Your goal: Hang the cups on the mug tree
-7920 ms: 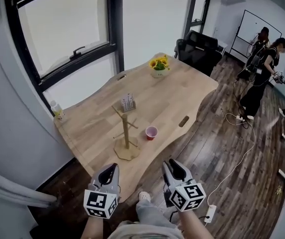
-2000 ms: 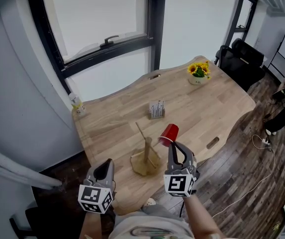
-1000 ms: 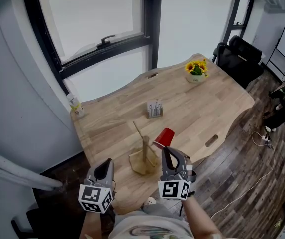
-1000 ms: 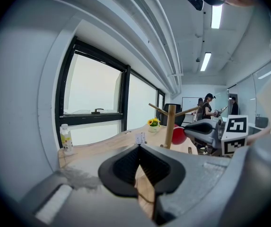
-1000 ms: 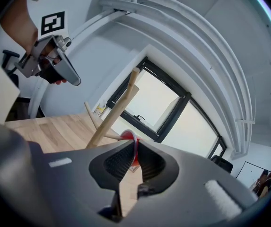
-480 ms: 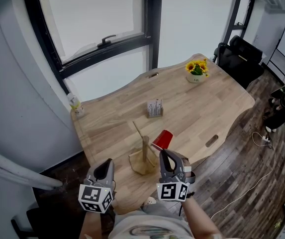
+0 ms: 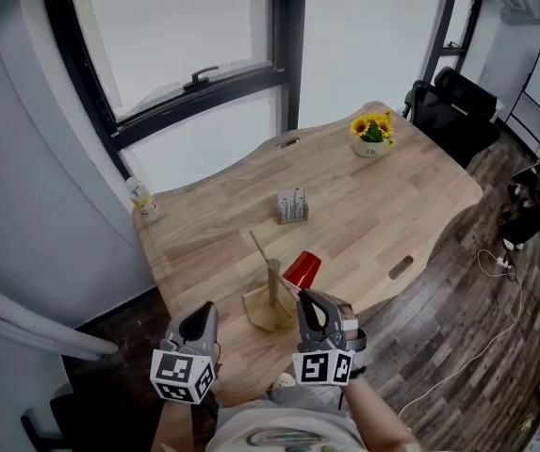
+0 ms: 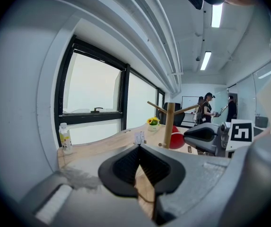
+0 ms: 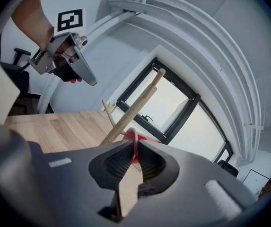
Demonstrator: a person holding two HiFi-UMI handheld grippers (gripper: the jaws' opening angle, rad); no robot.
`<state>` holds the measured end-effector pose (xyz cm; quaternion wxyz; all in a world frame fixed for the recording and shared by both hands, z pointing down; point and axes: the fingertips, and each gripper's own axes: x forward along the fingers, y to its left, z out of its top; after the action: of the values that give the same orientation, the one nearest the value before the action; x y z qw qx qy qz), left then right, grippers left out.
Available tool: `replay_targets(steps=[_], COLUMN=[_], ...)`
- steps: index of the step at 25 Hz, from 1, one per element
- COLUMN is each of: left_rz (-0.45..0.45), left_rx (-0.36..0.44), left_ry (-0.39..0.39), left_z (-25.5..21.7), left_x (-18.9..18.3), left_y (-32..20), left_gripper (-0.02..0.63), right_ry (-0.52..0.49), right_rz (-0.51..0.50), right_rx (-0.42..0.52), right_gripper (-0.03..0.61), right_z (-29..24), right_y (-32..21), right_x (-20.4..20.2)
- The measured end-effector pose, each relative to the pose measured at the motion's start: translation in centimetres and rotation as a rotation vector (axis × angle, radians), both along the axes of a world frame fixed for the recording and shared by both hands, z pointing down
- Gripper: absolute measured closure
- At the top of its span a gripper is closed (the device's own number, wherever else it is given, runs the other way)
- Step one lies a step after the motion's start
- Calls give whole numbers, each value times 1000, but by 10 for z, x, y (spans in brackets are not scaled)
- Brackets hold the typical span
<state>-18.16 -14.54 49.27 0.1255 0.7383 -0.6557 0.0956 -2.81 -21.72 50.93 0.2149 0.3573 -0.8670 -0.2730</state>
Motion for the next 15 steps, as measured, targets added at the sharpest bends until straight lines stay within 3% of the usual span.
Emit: replay_targets(steps=[15], left_rz=[5], left_rx=[-10], left_ry=[2], left_z=[2], left_x=[6], left_y=[-5], left_gripper=[611], right_ry=[5], right_rz=[-32], right_rx=[-49], right_gripper=[546], right_z=[13], right_y=[6], right_x=[-3])
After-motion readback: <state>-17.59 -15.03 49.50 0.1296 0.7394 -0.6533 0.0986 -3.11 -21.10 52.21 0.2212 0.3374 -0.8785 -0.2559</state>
